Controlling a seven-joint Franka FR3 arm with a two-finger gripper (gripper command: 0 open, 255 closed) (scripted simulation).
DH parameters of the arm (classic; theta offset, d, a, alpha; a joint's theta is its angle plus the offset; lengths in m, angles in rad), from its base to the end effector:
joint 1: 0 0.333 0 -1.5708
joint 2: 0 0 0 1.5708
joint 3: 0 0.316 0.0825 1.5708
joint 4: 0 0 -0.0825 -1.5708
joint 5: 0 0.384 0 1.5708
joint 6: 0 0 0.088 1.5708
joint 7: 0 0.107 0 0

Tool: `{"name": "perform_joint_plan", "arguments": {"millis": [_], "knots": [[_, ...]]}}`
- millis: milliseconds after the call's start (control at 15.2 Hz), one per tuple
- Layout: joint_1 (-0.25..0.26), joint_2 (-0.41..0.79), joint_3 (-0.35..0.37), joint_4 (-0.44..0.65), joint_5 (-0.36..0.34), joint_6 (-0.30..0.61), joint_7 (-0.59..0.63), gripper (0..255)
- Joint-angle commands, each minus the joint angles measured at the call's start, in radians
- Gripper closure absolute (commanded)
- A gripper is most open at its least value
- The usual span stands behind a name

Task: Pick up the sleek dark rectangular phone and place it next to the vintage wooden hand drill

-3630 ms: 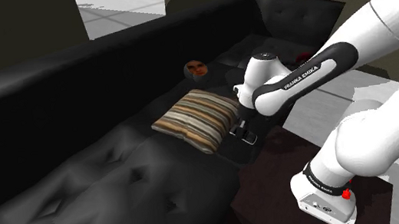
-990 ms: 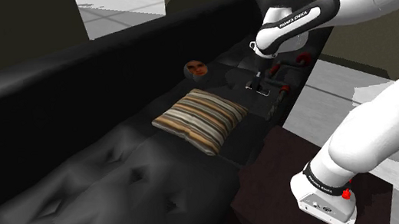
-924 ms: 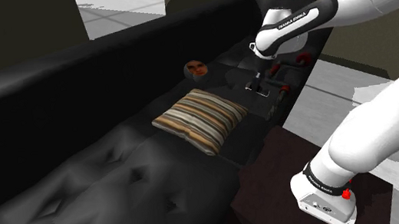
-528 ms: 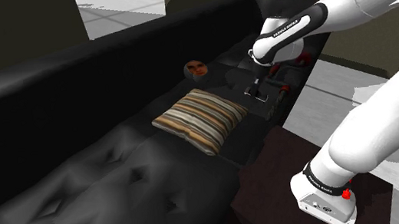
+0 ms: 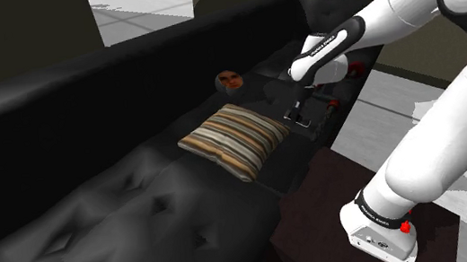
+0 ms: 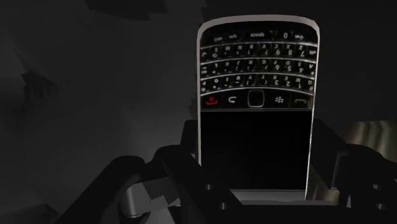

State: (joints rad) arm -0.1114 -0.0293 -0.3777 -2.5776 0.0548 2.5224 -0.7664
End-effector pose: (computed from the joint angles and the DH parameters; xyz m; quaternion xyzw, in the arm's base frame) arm 0.3897 -0.2072 0.2689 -0.9929 -0.1160 -0.0009 0.0253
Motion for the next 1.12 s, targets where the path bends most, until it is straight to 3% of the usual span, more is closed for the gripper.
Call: {"name": "perform_joint_plan", "arguments": {"millis": [0,594,1056], "knots": [[0.002,0.028,0.000,-0.003,0.021,0.029,-0.016,255],[-0.003,0.176,0.029,-0.004,0.158,0.162,-0.119,255],[-0.004,0.176,0.030,-0.004,0.158,0.163,-0.118,255]]}}
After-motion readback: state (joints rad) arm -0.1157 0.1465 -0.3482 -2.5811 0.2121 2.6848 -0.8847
